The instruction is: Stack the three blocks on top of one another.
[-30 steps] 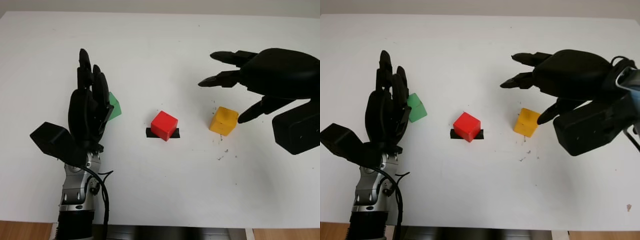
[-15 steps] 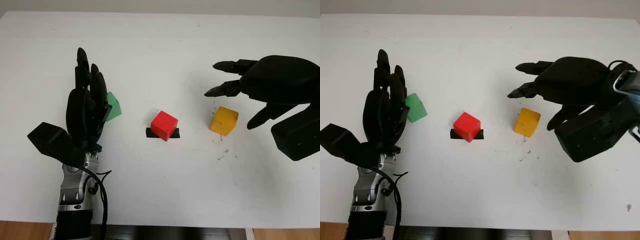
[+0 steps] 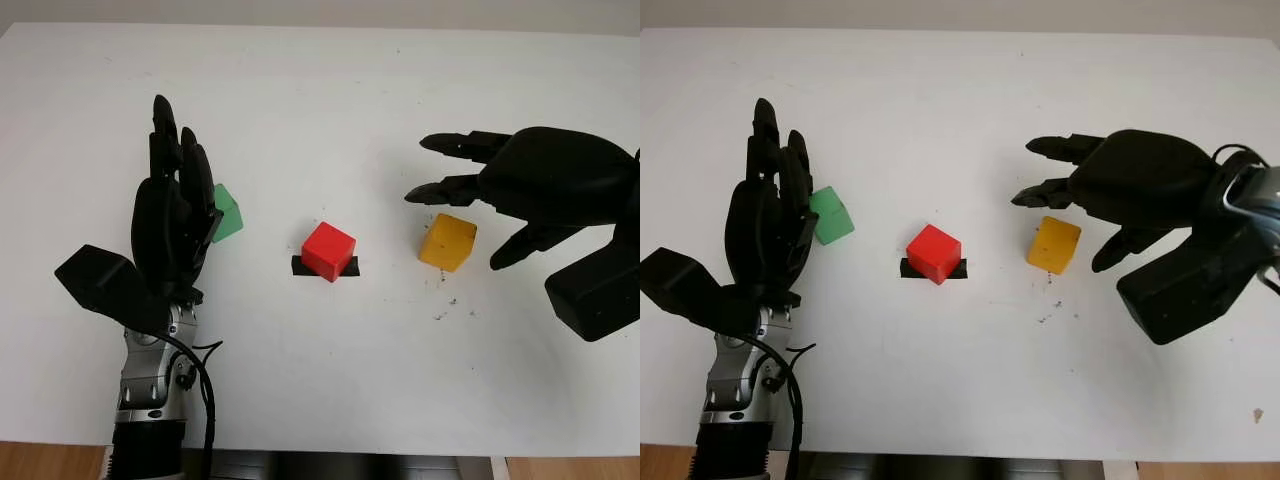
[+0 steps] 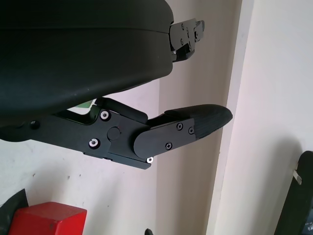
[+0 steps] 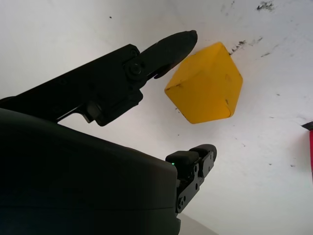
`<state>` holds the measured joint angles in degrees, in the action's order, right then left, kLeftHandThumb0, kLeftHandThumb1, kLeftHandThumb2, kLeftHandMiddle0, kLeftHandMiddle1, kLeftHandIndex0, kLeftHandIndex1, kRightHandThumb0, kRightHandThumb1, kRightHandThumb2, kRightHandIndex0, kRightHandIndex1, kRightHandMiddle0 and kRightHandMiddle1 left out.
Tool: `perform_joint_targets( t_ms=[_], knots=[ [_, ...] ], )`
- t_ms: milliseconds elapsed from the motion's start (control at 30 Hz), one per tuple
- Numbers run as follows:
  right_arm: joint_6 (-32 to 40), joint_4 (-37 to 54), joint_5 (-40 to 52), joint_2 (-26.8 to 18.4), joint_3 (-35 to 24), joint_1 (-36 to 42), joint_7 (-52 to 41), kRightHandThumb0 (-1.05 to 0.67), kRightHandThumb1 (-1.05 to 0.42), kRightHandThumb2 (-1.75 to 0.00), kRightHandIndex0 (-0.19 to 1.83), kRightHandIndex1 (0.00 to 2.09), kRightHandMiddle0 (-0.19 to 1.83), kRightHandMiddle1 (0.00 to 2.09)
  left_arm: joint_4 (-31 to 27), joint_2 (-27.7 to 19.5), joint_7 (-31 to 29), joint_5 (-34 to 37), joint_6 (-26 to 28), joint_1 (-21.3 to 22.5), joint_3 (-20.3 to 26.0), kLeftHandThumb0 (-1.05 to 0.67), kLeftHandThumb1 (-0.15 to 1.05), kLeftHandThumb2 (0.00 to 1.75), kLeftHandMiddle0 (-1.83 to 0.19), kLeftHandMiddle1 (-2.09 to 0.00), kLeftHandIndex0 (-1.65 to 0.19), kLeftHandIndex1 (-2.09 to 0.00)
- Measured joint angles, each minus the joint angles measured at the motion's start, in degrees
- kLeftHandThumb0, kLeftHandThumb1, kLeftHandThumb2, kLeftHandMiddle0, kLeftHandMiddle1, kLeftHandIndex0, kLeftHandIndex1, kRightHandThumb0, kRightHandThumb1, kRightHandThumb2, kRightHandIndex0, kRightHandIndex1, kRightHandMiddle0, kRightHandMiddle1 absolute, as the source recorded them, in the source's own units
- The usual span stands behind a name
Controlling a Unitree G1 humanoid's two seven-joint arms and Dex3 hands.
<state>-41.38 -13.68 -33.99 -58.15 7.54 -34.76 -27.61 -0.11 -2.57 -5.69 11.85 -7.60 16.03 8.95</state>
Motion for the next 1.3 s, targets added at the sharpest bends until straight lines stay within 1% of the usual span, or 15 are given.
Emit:
perform_joint_targets(
  t_ms=[267,567,600,633,667,700,733,767,833,933,1067,1200,1300],
  knots=[
    [-3.5,-3.6,-3.4,0.5,1.7,-0.1,5.1,-0.5,-0.84,-0.06,-0.02,0.04,0.5,0.14,0.0,0.0,0.4,0.1,0.1,0.0,0.3,-0.62,1.05,0.63,0.18,-0.05,0.19,-0.04],
    [-6.3,-8.3,-6.8,1.2,3.2,-1.1,12.4,-0.47,-0.83,-0.05,0.06,0.08,0.64,0.22,0.0,0.0,0.4,0.0,0.3,0.0,0.5,-0.61,1.05,0.64,0.19,-0.05,0.19,-0.04],
    [-6.6,-8.8,-7.1,1.3,3.3,-1.3,13.3,-0.45,-0.84,-0.05,0.09,0.09,0.69,0.25,0.0,-0.1,0.3,0.0,0.3,0.0,0.5,-0.61,1.05,0.64,0.19,-0.05,0.19,-0.04],
    [-7.1,-9.3,-7.2,1.5,3.3,-1.4,14.4,-0.43,-0.84,-0.06,0.13,0.11,0.75,0.29,0.0,-0.1,0.3,0.0,0.3,0.0,0.5,-0.61,1.05,0.64,0.18,-0.05,0.19,-0.04],
    [-7.5,-10.0,-7.3,1.7,3.4,-1.5,15.6,-0.42,-0.85,-0.06,0.16,0.1,0.76,0.38,0.0,-0.1,0.3,0.0,0.4,0.0,0.5,-0.62,1.05,0.63,0.18,-0.06,0.19,-0.04],
    [-7.9,-10.5,-7.4,1.9,3.4,-1.6,16.5,-0.42,-0.86,-0.05,0.19,0.09,0.71,0.52,0.0,-0.1,0.3,0.0,0.4,0.0,0.5,-0.62,1.05,0.63,0.18,-0.06,0.19,-0.04],
    [-8.5,-11.2,-7.7,2.1,3.4,-1.7,17.8,-0.41,-0.87,-0.05,0.23,0.09,0.67,0.78,-0.1,-0.1,0.4,0.0,0.4,0.0,0.5,-0.62,1.05,0.63,0.18,-0.05,0.19,-0.05],
    [-9.2,-11.8,-8.2,2.1,3.5,-1.9,19.1,-0.4,-0.87,-0.05,0.26,0.09,0.65,0.92,-0.1,-0.1,0.4,0.0,0.4,0.0,0.5,-0.62,1.05,0.63,0.18,-0.05,0.19,-0.05],
    [-10.5,-13.1,-9.0,2.2,3.6,-2.3,21.5,-0.41,-0.88,-0.06,0.29,0.09,0.61,1.1,-0.1,-0.1,0.5,-0.1,0.4,0.0,0.5,-0.62,1.05,0.63,0.18,-0.06,0.19,-0.05],
    [-11.2,-14.1,-9.4,2.2,3.9,-3.0,22.3,-0.41,-0.89,-0.06,0.31,0.08,0.57,1.22,-0.1,-0.1,0.5,0.0,0.4,0.0,0.5,-0.62,1.05,0.63,0.18,-0.06,0.19,-0.04],
    [-11.2,-15.3,-8.2,2.2,4.1,-3.9,21.3,-0.39,-0.9,-0.06,0.31,0.08,0.53,1.26,0.0,-0.1,0.6,-0.1,0.4,0.0,0.5,-0.62,1.05,0.62,0.17,-0.06,0.19,-0.05],
    [-9.8,-16.2,-3.1,2.8,4.1,-4.4,17.9,-0.4,-0.9,-0.05,0.32,0.07,0.52,1.31,0.0,-0.1,0.6,-0.1,0.4,0.0,0.5,-0.62,1.05,0.63,0.17,-0.05,0.19,-0.04],
    [-5.7,-15.8,2.6,3.8,3.9,-4.4,12.6,-0.4,-0.91,-0.06,0.31,0.07,0.5,1.36,0.0,-0.1,0.6,-0.1,0.4,0.0,0.4,-0.62,1.05,0.64,0.17,-0.05,0.19,-0.04]
  ],
)
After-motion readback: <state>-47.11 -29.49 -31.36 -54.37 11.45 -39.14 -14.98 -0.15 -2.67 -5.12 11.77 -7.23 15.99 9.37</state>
